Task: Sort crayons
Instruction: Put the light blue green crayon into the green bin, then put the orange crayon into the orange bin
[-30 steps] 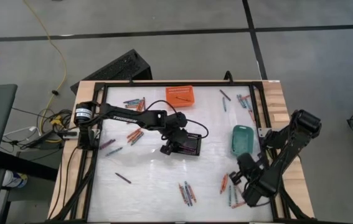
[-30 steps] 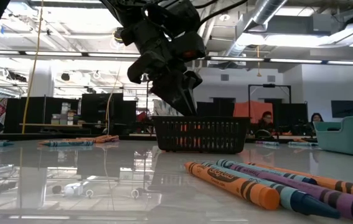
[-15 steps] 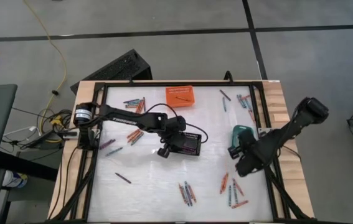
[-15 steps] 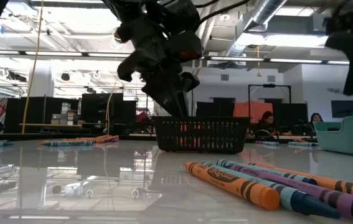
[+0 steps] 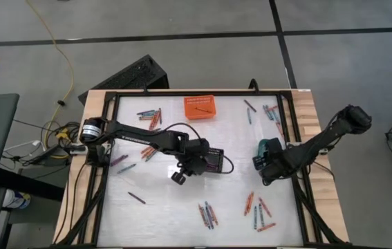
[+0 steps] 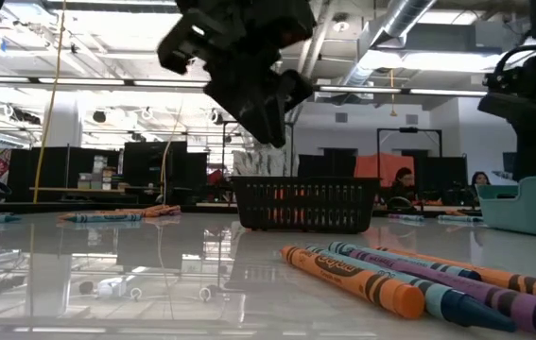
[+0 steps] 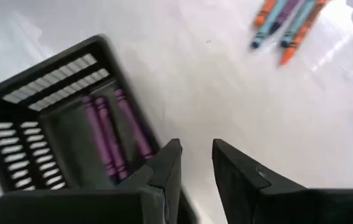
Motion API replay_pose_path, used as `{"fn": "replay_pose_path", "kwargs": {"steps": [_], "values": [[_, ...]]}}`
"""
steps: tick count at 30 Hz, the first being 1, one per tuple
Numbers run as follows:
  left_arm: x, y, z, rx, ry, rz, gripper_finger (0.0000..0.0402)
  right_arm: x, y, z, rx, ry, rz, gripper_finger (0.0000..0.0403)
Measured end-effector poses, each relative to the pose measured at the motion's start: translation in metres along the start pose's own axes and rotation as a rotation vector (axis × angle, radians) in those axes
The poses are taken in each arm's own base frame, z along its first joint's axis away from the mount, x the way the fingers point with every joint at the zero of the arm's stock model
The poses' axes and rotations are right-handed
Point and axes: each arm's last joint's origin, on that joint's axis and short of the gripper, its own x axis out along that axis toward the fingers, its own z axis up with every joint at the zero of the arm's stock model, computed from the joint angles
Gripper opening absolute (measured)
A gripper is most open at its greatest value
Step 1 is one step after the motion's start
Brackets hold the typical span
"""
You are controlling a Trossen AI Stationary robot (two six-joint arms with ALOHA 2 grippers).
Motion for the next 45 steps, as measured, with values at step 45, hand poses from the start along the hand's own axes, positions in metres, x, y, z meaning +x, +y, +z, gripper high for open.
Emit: {"fn": "replay_pose_path", "kwargs": {"steps": [45], "values": [[0.012,-0.060,0.027,0.111,0.017,-0.018,0.0081,-0.108,0.064,-0.156,-0.393,0.276,0.362,0.0118]]}}
